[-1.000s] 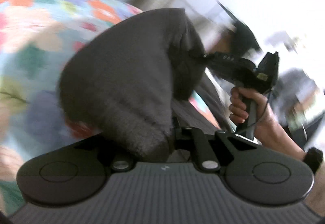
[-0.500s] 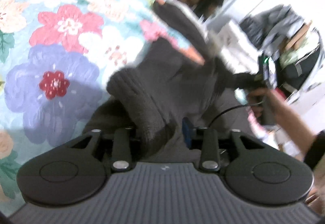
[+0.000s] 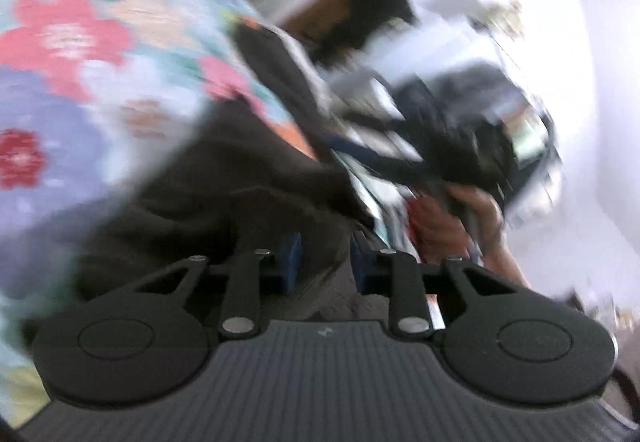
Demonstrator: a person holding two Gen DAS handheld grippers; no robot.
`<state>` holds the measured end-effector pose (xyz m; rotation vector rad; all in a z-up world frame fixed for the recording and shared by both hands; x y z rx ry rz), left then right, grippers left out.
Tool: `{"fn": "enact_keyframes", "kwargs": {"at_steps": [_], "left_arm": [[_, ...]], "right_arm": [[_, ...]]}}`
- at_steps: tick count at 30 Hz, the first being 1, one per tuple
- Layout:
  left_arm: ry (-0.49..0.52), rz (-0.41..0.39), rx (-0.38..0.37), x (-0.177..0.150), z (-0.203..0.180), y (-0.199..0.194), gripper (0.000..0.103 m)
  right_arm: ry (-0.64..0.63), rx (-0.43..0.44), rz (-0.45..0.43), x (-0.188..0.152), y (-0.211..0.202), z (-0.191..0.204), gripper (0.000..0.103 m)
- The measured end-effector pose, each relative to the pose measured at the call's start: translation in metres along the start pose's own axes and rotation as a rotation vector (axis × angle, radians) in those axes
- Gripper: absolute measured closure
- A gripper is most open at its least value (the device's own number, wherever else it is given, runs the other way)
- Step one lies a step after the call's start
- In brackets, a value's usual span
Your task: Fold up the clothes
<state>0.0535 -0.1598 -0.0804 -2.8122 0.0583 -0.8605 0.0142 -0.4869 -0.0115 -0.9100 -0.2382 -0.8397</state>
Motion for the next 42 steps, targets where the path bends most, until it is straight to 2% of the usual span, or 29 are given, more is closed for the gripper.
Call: {"fn": "enact_keyframes", "kwargs": {"at_steps": [2, 4, 6, 8, 11, 13, 15, 18, 21, 25, 26, 29, 30, 31, 32, 33, 34, 36, 37, 39, 40, 41, 42], "left_arm": [[0.017, 0.087, 0.004, -0.009, -0.011, 0.01, 0.078], [0.055, 0.158, 0.07, -0.017, -0.02, 0.015, 0.078], [0.125, 0.177, 0.154, -0.019, -0.026, 0.012, 0.078], [0.169, 0.158, 0.229, -0.015, -0.029, 0.004, 0.074], [0.169, 0.103, 0.282, -0.008, -0.028, -0.007, 0.063], [0.16, 0.098, 0.302, -0.008, -0.027, -0.005, 0.062], [0.195, 0.119, 0.35, -0.013, -0.026, 0.006, 0.062], [0.225, 0.174, 0.38, -0.026, -0.028, 0.026, 0.055], [0.239, 0.207, 0.376, -0.037, -0.032, 0.045, 0.047], [0.269, 0.255, 0.414, -0.053, -0.035, 0.07, 0.031], [0.249, 0.277, 0.454, -0.057, -0.032, 0.075, 0.026], [0.236, 0.304, 0.561, -0.066, -0.024, 0.084, 0.026], [0.259, 0.313, 0.595, -0.069, -0.025, 0.086, 0.026], [0.304, 0.325, 0.631, -0.072, -0.029, 0.088, 0.03], [0.352, 0.33, 0.677, -0.075, -0.033, 0.09, 0.048], [0.403, 0.329, 0.731, -0.078, -0.036, 0.092, 0.061], [0.426, 0.32, 0.765, -0.078, -0.039, 0.091, 0.082], [0.414, 0.287, 0.791, -0.075, -0.04, 0.082, 0.095], [0.408, 0.271, 0.803, -0.074, -0.041, 0.077, 0.096], [0.399, 0.232, 0.823, -0.071, -0.045, 0.066, 0.097], [0.4, 0.198, 0.824, -0.07, -0.051, 0.056, 0.097], [0.403, 0.158, 0.818, -0.069, -0.059, 0.045, 0.097], [0.396, 0.112, 0.797, -0.068, -0.071, 0.032, 0.097]], "right_arm": [[0.041, 0.117, 0.046, -0.005, 0.008, 0.01, 0.044], [0.009, 0.114, 0.088, -0.012, 0.019, 0.017, 0.038], [-0.072, 0.024, 0.132, -0.022, 0.032, 0.02, 0.038], [-0.131, -0.084, 0.166, -0.032, 0.04, 0.017, 0.038], [-0.104, -0.096, 0.123, -0.039, 0.025, 0.006, 0.038], [-0.044, -0.103, 0.093, -0.037, 0.01, -0.007, 0.038], [0.022, -0.131, 0.052, -0.031, -0.004, -0.026, 0.038], [-0.002, -0.208, 0.008, -0.037, -0.032, -0.039, 0.038], [-0.136, -0.3, -0.004, -0.055, -0.055, -0.041, 0.038], [-0.279, -0.398, 0.02, -0.089, -0.054, -0.047, 0.037], [-0.313, -0.422, 0.027, -0.098, -0.052, -0.048, 0.037], [-0.473, -0.519, 0.014, -0.117, -0.047, -0.044, 0.037], [-0.54, -0.546, 0.014, -0.124, -0.044, -0.041, 0.037], [-0.608, -0.571, 0.017, -0.131, -0.042, -0.038, 0.037], [-0.676, -0.596, 0.019, -0.138, -0.039, -0.035, 0.037], [-0.72, -0.612, 0.016, -0.143, -0.035, -0.035, 0.035], [-0.758, -0.627, 0.013, -0.146, -0.031, -0.035, 0.032], [-0.784, -0.694, -0.014, -0.146, -0.024, -0.04, 0.03], [-0.768, -0.727, -0.033, -0.142, -0.02, -0.044, 0.03], [-0.733, -0.735, -0.059, -0.133, -0.017, -0.052, 0.032], [-0.715, -0.736, -0.071, -0.128, -0.016, -0.057, 0.043], [-0.711, -0.744, -0.103, -0.124, -0.02, -0.057, 0.063], [-0.71, -0.752, -0.139, -0.121, -0.025, -0.057, 0.097]]}}
Point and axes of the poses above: each gripper's, at about its wrist camera, not at the fingertips, and y roughly the way its jaws point, z to its left, x to its top, the point moved 4 cm from there along y, roughly the way its jaws point, and after that the axes turned 6 degrees about -x, right-handed, at the moved point
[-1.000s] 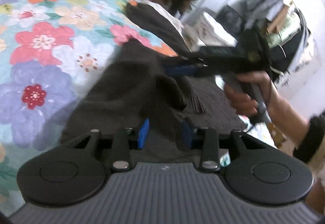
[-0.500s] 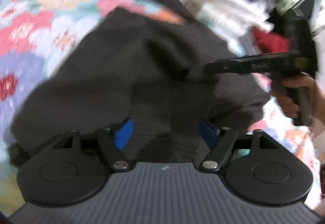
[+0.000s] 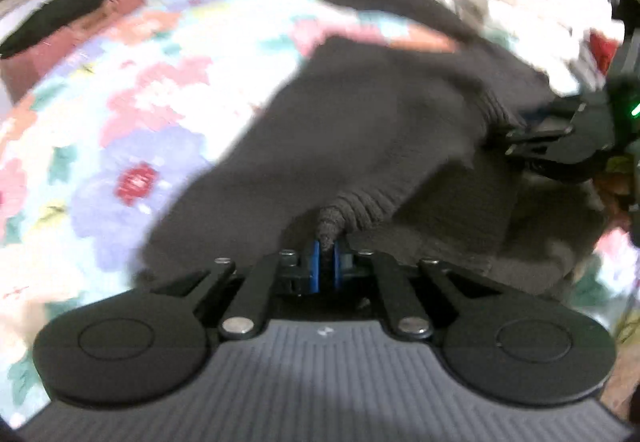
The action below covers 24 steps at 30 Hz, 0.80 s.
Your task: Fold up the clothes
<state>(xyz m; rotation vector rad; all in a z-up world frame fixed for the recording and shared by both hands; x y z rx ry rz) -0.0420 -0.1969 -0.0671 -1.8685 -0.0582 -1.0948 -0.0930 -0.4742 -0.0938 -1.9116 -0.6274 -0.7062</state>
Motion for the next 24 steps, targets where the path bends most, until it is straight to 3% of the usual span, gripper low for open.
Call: {"fn": "enact_keyframes", "kwargs": {"at_steps": [2, 4, 6, 9, 13, 15, 17, 21, 24], "left_arm": [[-0.073, -0.089, -0.055, 0.001, 0.005, -0.037, 0.097], [-0.152, -0.126, -0.108, -0.007, 0.008, -0.059, 0.097], [-0.203, -0.079, -0.158, -0.022, 0.008, -0.056, 0.097], [-0.192, 0.101, -0.163, -0.046, 0.0, -0.023, 0.097], [-0.097, 0.089, -0.164, -0.041, -0.011, -0.026, 0.094], [-0.105, 0.056, -0.201, -0.036, -0.007, -0.033, 0.087], [-0.113, 0.04, -0.213, -0.036, -0.004, -0.037, 0.056], [-0.065, -0.016, -0.203, -0.029, -0.007, -0.041, 0.051], [-0.014, -0.059, -0.224, -0.019, -0.024, -0.038, 0.032]], "right_arm": [[0.125, -0.007, -0.089, 0.009, -0.016, -0.021, 0.099], [0.29, 0.016, -0.13, 0.013, -0.028, -0.05, 0.1], [0.407, 0.044, -0.119, 0.009, -0.025, -0.075, 0.1], [0.513, 0.037, -0.06, -0.005, -0.005, -0.098, 0.1], [0.687, 0.066, -0.008, -0.022, 0.003, -0.107, 0.1], [0.727, 0.087, -0.005, -0.024, 0.002, -0.111, 0.1], [0.724, 0.111, -0.018, -0.015, -0.002, -0.114, 0.1], [0.722, 0.172, -0.039, 0.006, -0.008, -0.115, 0.099], [0.7, 0.28, -0.062, 0.047, -0.016, -0.114, 0.099]]}}
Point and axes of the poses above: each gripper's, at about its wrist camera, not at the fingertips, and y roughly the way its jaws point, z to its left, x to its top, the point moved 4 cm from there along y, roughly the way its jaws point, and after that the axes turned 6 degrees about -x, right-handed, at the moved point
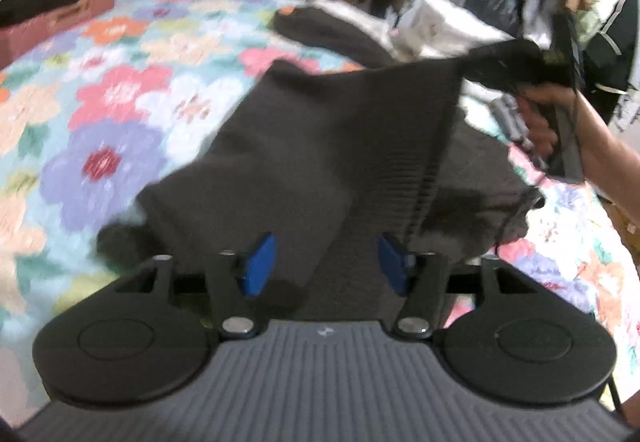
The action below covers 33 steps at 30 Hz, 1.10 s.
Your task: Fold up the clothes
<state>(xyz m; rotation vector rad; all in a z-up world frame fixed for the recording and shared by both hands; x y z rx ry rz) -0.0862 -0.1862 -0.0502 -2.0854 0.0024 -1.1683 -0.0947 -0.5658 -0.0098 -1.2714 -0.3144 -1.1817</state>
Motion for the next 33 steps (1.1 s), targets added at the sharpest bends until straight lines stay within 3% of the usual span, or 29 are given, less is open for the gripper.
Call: {"fn": "enact_keyframes", "kwargs": {"at_steps": [2, 6, 7, 9, 12, 16, 20, 23, 27, 29, 30, 31, 33], "left_arm": [[0.044, -0.009, -0.006, 0.006, -0.009, 0.009, 0.024], [0.112, 0.002, 0.068, 0.021, -0.018, 0.029, 0.024], [0.122, -0.018, 0.1, 0.029, -0.019, 0.029, 0.024], [0.123, -0.063, 0.092, 0.046, -0.02, 0.024, 0.024], [0.092, -0.046, 0.001, 0.064, -0.018, 0.031, 0.007], [-0.012, -0.007, 0.007, 0.073, -0.001, 0.054, 0.006], [-0.127, -0.016, -0.039, 0.079, 0.028, 0.064, 0.006], [-0.149, -0.06, 0.099, 0.081, 0.064, 0.065, 0.006], [-0.207, -0.044, 0.306, 0.065, 0.125, 0.06, 0.006], [-0.279, -0.039, 0.334, 0.055, 0.15, 0.053, 0.007], [-0.317, -0.041, 0.33, 0.051, 0.159, 0.049, 0.007], [-0.354, -0.046, 0.318, 0.048, 0.164, 0.045, 0.007], [-0.375, -0.063, 0.296, 0.048, 0.165, 0.039, 0.007]], "right_arm": [[-0.03, 0.045, 0.006, 0.019, 0.001, 0.023, 0.099], [-0.102, 0.119, 0.029, 0.056, 0.004, 0.068, 0.099], [-0.116, 0.13, 0.037, 0.066, 0.006, 0.08, 0.099], [-0.138, 0.15, 0.069, 0.087, 0.017, 0.104, 0.099], [-0.167, 0.167, 0.12, 0.117, 0.036, 0.142, 0.099], [-0.237, 0.165, 0.193, 0.14, 0.067, 0.2, 0.099], [-0.213, 0.135, 0.365, 0.142, 0.104, 0.246, 0.098], [-0.152, 0.128, 0.479, 0.138, 0.137, 0.282, 0.096], [-0.445, 0.168, 0.456, 0.113, 0.159, 0.348, 0.09], [-0.538, 0.217, 0.419, 0.102, 0.155, 0.363, 0.073], [-0.563, 0.244, 0.4, 0.099, 0.152, 0.367, 0.06], [-0.564, 0.263, 0.389, 0.096, 0.149, 0.363, 0.055], [-0.542, 0.279, 0.38, 0.092, 0.144, 0.348, 0.054]]}}
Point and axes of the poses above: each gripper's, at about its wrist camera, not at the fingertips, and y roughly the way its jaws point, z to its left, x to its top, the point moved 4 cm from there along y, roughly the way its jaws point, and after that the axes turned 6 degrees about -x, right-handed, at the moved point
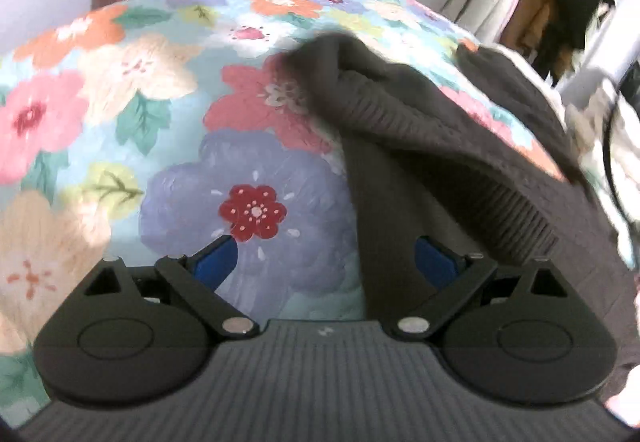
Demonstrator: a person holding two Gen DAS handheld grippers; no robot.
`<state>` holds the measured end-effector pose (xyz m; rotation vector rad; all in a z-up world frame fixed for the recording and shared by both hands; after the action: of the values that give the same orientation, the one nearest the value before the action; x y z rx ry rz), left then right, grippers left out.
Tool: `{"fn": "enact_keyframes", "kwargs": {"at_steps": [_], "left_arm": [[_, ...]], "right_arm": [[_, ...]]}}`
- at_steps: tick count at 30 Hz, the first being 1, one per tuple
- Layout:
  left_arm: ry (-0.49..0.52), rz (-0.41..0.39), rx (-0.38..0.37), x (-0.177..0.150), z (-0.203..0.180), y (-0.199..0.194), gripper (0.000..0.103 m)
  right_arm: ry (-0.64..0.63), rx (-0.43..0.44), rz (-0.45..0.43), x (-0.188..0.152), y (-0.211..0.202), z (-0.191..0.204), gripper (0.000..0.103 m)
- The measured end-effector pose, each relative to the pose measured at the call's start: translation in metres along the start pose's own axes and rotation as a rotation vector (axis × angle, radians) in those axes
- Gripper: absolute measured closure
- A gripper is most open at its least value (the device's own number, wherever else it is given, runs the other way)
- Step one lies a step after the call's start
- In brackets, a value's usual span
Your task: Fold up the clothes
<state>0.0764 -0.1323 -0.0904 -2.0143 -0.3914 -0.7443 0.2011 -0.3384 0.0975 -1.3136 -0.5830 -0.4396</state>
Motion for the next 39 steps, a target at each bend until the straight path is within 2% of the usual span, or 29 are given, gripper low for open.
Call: {"fn": "enact_keyframes", "kwargs": {"at_steps": [2, 5, 7, 10, 11, 12, 13, 15, 17, 19, 22, 24, 26, 27, 30, 33, 34, 35, 37, 38, 39], "left_arm": [[-0.001, -0.015, -0.022, 0.002, -0.003, -0.005, 0.007], [0.004, -0.025, -0.043, 0.005, -0.004, -0.009, 0.007], [-0.012, -0.015, -0.065, 0.003, -0.004, -0.008, 0.007], [-0.051, 0.001, -0.099, 0.001, 0.0, -0.007, 0.007], [-0.066, 0.005, -0.11, 0.0, 0.001, -0.008, 0.008], [-0.072, 0.004, -0.12, 0.0, 0.002, -0.01, 0.008], [-0.066, -0.001, -0.126, 0.0, 0.0, -0.013, 0.008], [-0.037, -0.001, -0.116, -0.003, -0.004, -0.018, 0.008], [0.0, 0.046, -0.057, -0.01, -0.009, -0.019, 0.008], [0.027, 0.068, -0.01, -0.02, -0.016, -0.019, 0.008], [0.109, 0.093, -0.051, -0.026, -0.036, -0.018, 0.008], [0.169, 0.083, -0.077, -0.03, -0.05, -0.019, 0.007], [0.226, 0.074, -0.112, -0.034, -0.061, -0.02, 0.007], [0.239, 0.073, -0.141, -0.037, -0.065, -0.02, 0.007], [0.21, 0.046, -0.208, -0.038, -0.069, -0.021, 0.007], [0.156, -0.026, -0.212, -0.03, -0.066, -0.02, 0.006], [0.127, -0.059, -0.192, -0.026, -0.061, -0.021, 0.006], [0.097, -0.097, -0.14, -0.022, -0.055, -0.022, 0.006], [0.018, -0.17, 0.069, -0.014, -0.033, -0.027, 0.003], [-0.03, -0.189, 0.146, -0.011, -0.02, -0.028, 0.003], [-0.07, -0.207, 0.163, -0.009, -0.005, -0.03, 0.003]], "right_arm": [[0.058, -0.018, 0.008, -0.016, -0.002, -0.019, 0.052], [0.1, -0.055, 0.049, -0.064, -0.003, -0.048, 0.049], [0.067, -0.11, 0.041, -0.105, -0.008, -0.066, 0.049], [0.108, -0.22, 0.04, -0.163, -0.025, -0.087, 0.049], [0.125, -0.262, 0.007, -0.184, -0.037, -0.089, 0.049], [0.146, -0.239, -0.014, -0.202, -0.042, -0.088, 0.046], [0.168, -0.204, -0.031, -0.218, -0.046, -0.087, 0.04], [0.211, -0.132, -0.066, -0.252, -0.052, -0.085, 0.038], [0.261, -0.067, -0.015, -0.269, -0.039, -0.087, 0.038], [0.323, -0.012, 0.02, -0.275, -0.022, -0.089, 0.038], [0.451, 0.018, 0.01, -0.279, 0.006, -0.098, 0.036], [0.509, 0.032, 0.0, -0.275, 0.024, -0.102, 0.038], [0.504, 0.071, -0.019, -0.265, 0.033, -0.095, 0.067], [0.489, 0.105, -0.02, -0.257, 0.034, -0.086, 0.089], [0.444, 0.233, -0.024, -0.23, 0.03, -0.055, 0.089], [0.486, 0.377, 0.018, -0.2, 0.031, -0.03, 0.089], [0.505, 0.423, 0.042, -0.189, 0.034, -0.023, 0.089], [0.514, 0.451, 0.07, -0.181, 0.038, -0.017, 0.089], [0.484, 0.487, 0.135, -0.165, 0.051, 0.0, 0.087], [0.443, 0.488, 0.174, -0.158, 0.06, 0.009, 0.087], [0.394, 0.473, 0.217, -0.152, 0.071, 0.019, 0.084]]}}
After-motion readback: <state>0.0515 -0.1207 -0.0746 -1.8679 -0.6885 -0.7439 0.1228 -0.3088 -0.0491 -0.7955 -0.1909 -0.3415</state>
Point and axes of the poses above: each gripper's, at about its wrist camera, not at the fingertips, and y roughly the way its jaws point, z to its left, x to its top, the point moved 4 cm from there along y, roughly the way its jaws point, and after that the axes turned 6 degrees about -x, right-handed, at the moved point
